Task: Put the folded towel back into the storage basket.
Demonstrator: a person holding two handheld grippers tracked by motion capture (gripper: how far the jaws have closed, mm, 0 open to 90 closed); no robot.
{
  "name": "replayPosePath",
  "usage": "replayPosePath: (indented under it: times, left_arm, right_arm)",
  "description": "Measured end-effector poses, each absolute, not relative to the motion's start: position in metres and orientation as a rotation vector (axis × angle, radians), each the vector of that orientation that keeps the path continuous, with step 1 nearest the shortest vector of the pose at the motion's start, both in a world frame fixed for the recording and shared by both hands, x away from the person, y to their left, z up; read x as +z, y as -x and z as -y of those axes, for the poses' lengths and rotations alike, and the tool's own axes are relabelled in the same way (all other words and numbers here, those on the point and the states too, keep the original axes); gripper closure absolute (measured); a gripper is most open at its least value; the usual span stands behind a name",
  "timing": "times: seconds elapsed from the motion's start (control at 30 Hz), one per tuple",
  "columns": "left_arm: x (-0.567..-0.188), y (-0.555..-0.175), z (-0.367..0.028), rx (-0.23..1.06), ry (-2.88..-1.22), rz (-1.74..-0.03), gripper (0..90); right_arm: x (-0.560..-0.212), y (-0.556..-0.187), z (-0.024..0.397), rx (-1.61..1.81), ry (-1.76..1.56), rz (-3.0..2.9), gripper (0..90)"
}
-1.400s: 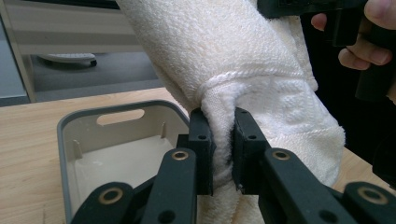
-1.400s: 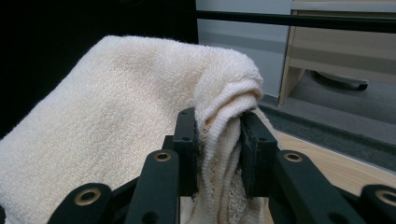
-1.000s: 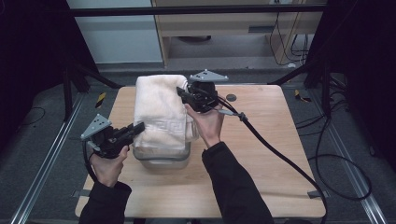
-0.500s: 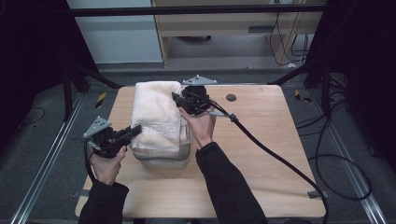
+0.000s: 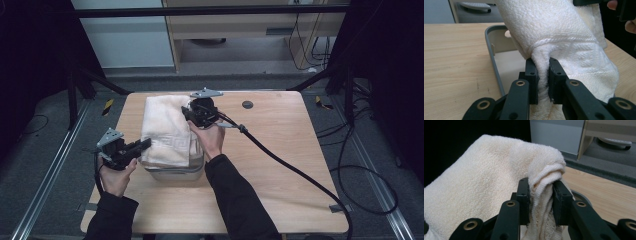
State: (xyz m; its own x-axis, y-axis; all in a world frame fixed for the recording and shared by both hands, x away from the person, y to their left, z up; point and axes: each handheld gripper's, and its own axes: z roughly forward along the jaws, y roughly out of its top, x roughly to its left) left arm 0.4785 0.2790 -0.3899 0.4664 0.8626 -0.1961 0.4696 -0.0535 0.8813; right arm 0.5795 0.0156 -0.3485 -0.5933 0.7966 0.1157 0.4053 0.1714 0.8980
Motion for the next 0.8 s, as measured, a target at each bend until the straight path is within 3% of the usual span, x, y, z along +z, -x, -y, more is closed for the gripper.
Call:
replayPosePath:
  times: [0.8]
  left_arm:
    - [-0.426,-0.496,-0.267,0.473,-1.815,-1.229,79.6]
  right_arm:
    - [-0.404,-0.597,-0.017,1.307,-1.234,-2.141,70.3]
